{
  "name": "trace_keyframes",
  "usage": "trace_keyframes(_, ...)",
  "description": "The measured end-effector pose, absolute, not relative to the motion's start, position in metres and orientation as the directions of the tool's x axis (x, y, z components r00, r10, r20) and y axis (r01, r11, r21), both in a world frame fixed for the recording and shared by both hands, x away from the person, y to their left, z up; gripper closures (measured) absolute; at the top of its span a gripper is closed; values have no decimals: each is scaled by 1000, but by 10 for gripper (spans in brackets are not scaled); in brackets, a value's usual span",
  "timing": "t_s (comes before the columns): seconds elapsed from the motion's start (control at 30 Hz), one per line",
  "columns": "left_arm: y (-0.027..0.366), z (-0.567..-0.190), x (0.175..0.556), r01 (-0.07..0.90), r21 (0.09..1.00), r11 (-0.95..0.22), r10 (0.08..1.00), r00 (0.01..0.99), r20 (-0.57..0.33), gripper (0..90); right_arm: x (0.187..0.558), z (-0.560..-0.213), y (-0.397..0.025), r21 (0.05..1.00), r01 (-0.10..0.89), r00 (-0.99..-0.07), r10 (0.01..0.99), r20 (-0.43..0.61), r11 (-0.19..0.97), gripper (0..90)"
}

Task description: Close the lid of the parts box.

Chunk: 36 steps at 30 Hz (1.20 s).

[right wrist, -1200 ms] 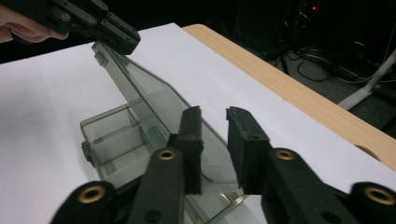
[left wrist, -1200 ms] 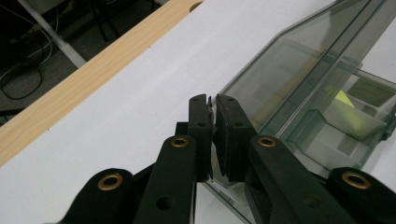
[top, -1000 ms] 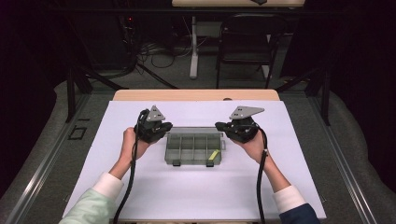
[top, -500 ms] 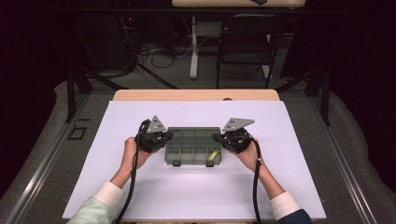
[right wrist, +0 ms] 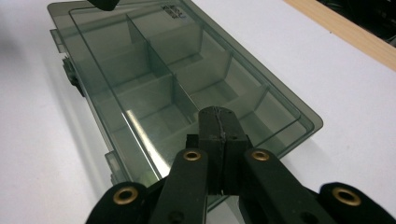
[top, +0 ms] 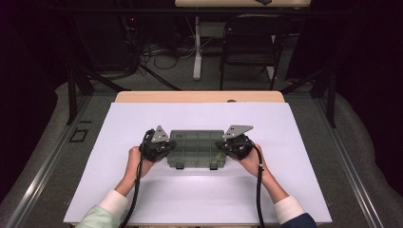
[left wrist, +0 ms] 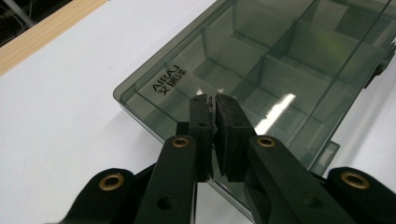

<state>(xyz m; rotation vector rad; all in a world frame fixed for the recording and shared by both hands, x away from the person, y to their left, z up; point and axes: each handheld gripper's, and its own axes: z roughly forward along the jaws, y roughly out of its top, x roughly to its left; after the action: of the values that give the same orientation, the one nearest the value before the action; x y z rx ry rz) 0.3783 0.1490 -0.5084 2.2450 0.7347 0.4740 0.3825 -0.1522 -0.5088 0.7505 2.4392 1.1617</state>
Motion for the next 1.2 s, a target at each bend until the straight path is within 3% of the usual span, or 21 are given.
trace_keyframes(0.6,149,-516,378,383,722,-576,627,774,90,886,383,-518,-151,763,348,-797,600,-65,545,900)
trace_keyframes(0.9,144,-519,374,372,713,-594,632,764,128,898,381,-523,-151,761,347,-792,606,-76,549,900)
trace_keyframes(0.97,146,-519,375,374,720,-585,641,757,128,841,382,-522,-151,758,357,-791,608,-65,546,900)
trace_keyframes(1.03,149,-519,377,392,730,-560,651,753,95,702,383,-522,-151,764,356,-793,607,-58,537,899)
trace_keyframes(1.2,154,-516,377,404,737,-542,677,730,97,393,384,-519,-155,757,375,-787,616,-45,535,586)
